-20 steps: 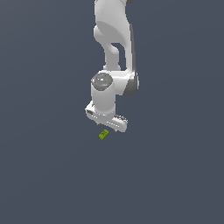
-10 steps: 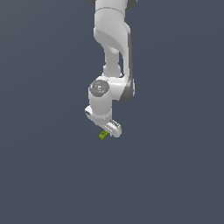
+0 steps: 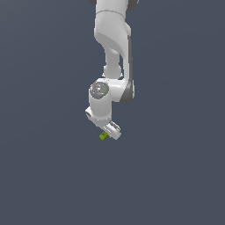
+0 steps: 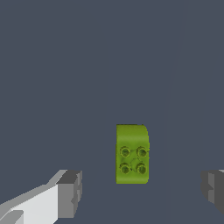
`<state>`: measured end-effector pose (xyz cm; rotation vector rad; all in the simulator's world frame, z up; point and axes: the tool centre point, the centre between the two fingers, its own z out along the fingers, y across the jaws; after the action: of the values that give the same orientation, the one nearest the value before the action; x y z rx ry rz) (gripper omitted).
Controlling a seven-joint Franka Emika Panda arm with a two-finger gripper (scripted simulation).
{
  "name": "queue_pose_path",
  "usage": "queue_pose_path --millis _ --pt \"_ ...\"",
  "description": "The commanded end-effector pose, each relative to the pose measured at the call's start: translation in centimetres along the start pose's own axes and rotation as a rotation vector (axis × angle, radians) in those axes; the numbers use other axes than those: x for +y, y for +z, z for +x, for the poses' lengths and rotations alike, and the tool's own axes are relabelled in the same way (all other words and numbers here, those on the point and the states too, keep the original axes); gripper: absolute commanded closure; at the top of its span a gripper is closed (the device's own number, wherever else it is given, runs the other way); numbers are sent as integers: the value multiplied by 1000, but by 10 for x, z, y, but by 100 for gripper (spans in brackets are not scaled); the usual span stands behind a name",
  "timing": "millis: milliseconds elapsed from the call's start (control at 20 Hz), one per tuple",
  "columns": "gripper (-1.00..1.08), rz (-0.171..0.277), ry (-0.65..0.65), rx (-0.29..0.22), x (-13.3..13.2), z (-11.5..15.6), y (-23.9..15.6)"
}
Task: Pick up the object and move it to a goal position.
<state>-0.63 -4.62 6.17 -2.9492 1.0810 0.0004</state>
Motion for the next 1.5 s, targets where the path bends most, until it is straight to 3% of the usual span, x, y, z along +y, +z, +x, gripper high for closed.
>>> queue_pose_path --millis 0,700,750,1450 --pt "-92 0 1 0 0 0 4" --pt "-92 0 5 0 0 0 49" --pt "108 0 5 0 0 0 49" --pt "108 0 5 0 3 -1 47"
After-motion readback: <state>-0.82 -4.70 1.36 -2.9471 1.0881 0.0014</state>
